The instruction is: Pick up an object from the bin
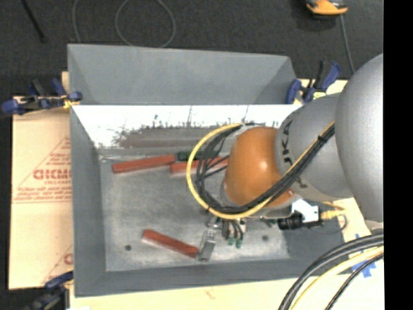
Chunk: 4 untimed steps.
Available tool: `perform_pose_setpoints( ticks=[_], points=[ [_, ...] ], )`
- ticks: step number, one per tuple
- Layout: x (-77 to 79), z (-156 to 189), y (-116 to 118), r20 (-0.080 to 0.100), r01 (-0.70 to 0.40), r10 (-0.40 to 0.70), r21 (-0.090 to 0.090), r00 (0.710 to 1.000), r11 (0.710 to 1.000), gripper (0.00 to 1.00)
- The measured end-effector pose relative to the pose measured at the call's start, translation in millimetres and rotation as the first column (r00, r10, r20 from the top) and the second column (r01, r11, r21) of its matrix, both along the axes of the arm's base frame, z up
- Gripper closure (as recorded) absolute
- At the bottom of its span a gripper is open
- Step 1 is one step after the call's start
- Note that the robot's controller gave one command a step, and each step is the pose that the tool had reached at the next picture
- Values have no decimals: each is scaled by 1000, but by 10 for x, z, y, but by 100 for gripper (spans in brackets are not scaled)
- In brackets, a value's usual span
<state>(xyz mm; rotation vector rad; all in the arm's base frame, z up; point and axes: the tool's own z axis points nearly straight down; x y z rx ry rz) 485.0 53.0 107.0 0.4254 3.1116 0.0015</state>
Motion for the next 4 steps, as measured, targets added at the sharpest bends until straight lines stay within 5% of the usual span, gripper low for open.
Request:
perform_pose_setpoints(
  ticks=[1,2,3,4],
  points=[
    [63,-354,710,2,-1,1,3,1000,1000,0],
    [345,-367,527,4,-337,337,-2,942,942,0],
    [341,-367,534,3,-336,336,-1,942,942,100],
    [197,887,379,8,-368,368,-4,930,930,100]
  ],
)
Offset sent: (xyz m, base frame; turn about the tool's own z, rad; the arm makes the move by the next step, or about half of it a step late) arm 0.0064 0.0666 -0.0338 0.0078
